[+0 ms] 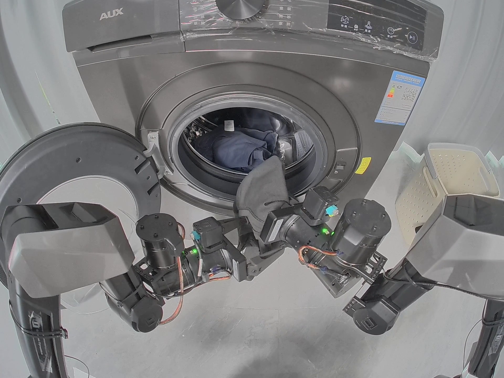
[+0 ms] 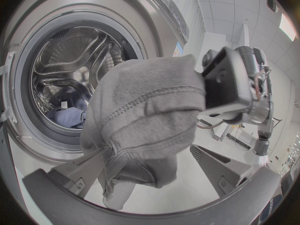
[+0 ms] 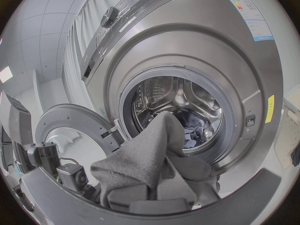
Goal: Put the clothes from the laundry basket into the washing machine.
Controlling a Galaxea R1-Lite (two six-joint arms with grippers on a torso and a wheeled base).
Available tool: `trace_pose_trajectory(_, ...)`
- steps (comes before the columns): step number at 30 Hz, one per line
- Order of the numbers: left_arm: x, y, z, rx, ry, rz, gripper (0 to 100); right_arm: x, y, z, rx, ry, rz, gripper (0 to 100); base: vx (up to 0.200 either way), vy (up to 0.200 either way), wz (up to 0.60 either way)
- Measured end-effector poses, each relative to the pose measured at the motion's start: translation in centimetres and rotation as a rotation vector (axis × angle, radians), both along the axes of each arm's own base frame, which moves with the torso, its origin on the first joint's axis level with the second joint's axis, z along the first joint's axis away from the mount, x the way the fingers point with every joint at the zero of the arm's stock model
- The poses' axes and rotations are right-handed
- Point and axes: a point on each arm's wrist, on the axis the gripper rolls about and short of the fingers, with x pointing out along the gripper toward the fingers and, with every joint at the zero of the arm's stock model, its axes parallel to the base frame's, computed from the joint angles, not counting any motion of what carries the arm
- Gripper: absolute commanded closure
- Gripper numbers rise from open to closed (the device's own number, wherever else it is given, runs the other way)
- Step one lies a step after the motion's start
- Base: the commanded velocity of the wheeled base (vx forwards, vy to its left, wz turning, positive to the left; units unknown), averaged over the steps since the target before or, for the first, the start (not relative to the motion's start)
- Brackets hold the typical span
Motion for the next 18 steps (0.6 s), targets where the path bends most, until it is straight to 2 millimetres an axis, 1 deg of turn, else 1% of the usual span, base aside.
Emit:
trace_pose_trajectory(6,2.1,-0.6,-0.5,-0.037,-0.008,0.054,0,-0.7,0.6,-0.1,0.007,0.012,-0.001,100,0.000,0.000,0.00)
trace_pose_trajectory(11,3.7,-0.9,-1.7,-0.045,-0.009,0.119,0,-1.3,1.2,-0.3,0.009,0.022,0.016,100,0.000,0.000,0.00)
trace_pose_trajectory(17,4.6,-1.1,-2.9,-0.041,0.000,0.161,0,-1.6,1.3,-0.1,0.021,0.032,0.009,100,0.000,0.000,0.00)
trace_pose_trajectory(18,4.7,-1.1,-3.1,-0.040,0.000,0.164,100,-1.6,1.3,-0.1,0.024,0.033,0.009,100,0.000,0.000,0.00)
